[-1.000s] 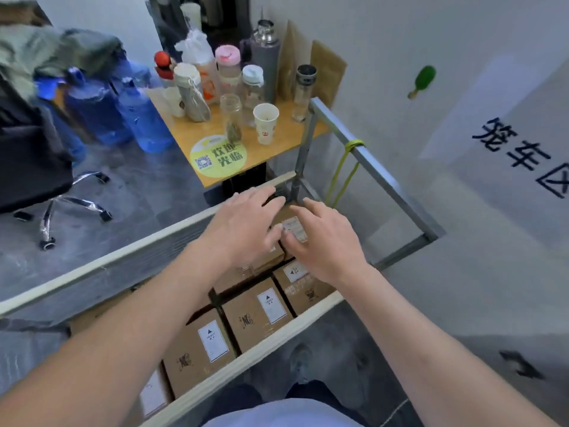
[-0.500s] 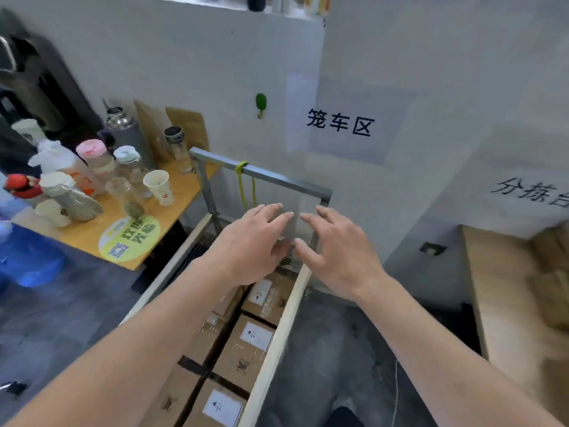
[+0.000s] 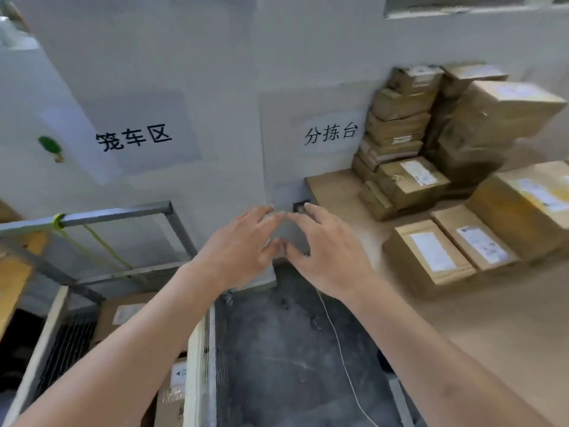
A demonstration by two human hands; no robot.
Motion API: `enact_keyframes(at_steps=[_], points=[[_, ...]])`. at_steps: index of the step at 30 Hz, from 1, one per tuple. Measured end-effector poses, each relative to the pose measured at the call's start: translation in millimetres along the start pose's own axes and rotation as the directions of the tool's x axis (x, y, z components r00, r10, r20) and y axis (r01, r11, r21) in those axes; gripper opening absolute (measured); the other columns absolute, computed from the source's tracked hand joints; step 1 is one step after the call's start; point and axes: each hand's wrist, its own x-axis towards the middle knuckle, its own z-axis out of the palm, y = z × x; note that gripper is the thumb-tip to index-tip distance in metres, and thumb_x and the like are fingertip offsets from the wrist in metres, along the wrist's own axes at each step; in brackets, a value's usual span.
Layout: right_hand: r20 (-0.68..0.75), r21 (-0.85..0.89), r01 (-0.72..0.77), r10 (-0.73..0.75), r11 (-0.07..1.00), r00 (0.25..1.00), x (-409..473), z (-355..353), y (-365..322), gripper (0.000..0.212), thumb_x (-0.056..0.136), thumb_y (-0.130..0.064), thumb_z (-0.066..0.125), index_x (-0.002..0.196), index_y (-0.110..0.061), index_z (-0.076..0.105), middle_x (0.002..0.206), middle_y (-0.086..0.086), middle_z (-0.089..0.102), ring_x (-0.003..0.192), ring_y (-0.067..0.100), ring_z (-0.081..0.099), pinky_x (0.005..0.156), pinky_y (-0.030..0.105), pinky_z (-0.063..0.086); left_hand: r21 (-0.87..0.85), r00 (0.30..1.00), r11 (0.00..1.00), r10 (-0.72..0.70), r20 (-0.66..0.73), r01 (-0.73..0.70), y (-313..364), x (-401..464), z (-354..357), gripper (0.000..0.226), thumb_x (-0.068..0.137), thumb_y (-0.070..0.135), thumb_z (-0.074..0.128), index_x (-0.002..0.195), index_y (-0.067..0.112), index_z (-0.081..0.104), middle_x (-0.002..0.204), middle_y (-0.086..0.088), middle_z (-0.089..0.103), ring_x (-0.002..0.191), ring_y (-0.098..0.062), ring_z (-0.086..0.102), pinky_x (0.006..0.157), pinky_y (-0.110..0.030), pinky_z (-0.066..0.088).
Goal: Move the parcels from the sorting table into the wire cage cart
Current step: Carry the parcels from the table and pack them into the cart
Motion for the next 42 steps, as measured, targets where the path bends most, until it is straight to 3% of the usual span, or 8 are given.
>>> enact_keyframes(at_steps=[4, 12, 23, 33, 37, 42], points=[[-0.038, -0.021, -0.108, 0.107, 0.994, 0.994, -35, -22, 60, 0.058, 0.100, -0.053, 0.051, 0.153, -0.031, 0.045, 0.163, 0.005, 0.038, 0.149, 0.022, 0.035, 0.119, 0.036, 0.031, -0.029, 0.992, 0.992, 0.121, 0.022, -0.120, 60, 34, 28, 0.058, 0.105, 0.043, 0.049, 0.158, 0.026, 0.036, 0.165, 0.002, 0.033, 0.148, -0.021, 0.037, 0.112, -0.042, 0.042], [-0.084, 0.007, -0.282, 0.281, 0.959, 0.956, -79, -53, 163, 0.054, 0.101, -0.052, 0.051, 0.151, -0.032, 0.047, 0.160, 0.006, 0.042, 0.145, 0.024, 0.042, 0.117, 0.042, 0.037, -0.052, 0.956, 0.957, 0.289, 0.048, -0.286, 160, 98, 74, 0.055, 0.105, 0.045, 0.047, 0.157, 0.029, 0.038, 0.163, 0.003, 0.035, 0.146, -0.020, 0.039, 0.107, -0.043, 0.049], [-0.141, 0.048, -0.535, 0.536, 0.844, 0.832, -57, -84, 291, 0.055, 0.101, -0.054, 0.050, 0.152, -0.032, 0.048, 0.162, 0.001, 0.039, 0.147, 0.021, 0.039, 0.115, 0.043, 0.043, -0.059, 0.859, 0.866, 0.500, 0.105, -0.497, 247, 229, 115, 0.055, 0.106, 0.044, 0.048, 0.158, 0.031, 0.034, 0.163, 0.002, 0.033, 0.147, -0.021, 0.037, 0.107, -0.042, 0.050], [-0.172, 0.162, -0.773, 0.789, 0.614, 0.590, 6, -94, 415, 0.053, 0.102, -0.050, 0.052, 0.152, -0.032, 0.048, 0.163, 0.001, 0.036, 0.143, 0.023, 0.043, 0.112, 0.043, 0.042, -0.098, 0.707, 0.724, 0.688, 0.162, -0.683, 322, 386, 159, 0.055, 0.106, 0.037, 0.051, 0.157, 0.024, 0.036, 0.160, -0.001, 0.036, 0.144, -0.022, 0.040, 0.105, -0.032, 0.047], [-0.218, 0.248, -0.821, 0.855, 0.514, 0.470, 17, -96, 461, 0.053, 0.101, -0.047, 0.053, 0.151, -0.029, 0.050, 0.162, 0.002, 0.036, 0.144, 0.024, 0.042, 0.115, 0.042, 0.040, -0.099, 0.654, 0.683, 0.725, 0.217, -0.724, 350, 430, 179, 0.057, 0.105, 0.038, 0.052, 0.157, 0.023, 0.035, 0.161, -0.006, 0.035, 0.146, -0.026, 0.038, 0.112, -0.035, 0.044], [-0.213, 0.272, -0.883, 0.918, 0.383, 0.333, 23, -99, 506, 0.053, 0.102, -0.045, 0.052, 0.152, -0.030, 0.047, 0.164, 0.010, 0.027, 0.146, 0.033, 0.035, 0.116, 0.044, 0.034, -0.122, 0.612, 0.656, 0.745, 0.266, -0.745, 385, 465, 202, 0.059, 0.103, 0.036, 0.053, 0.157, 0.022, 0.035, 0.161, -0.007, 0.034, 0.145, -0.027, 0.038, 0.108, -0.042, 0.049]])
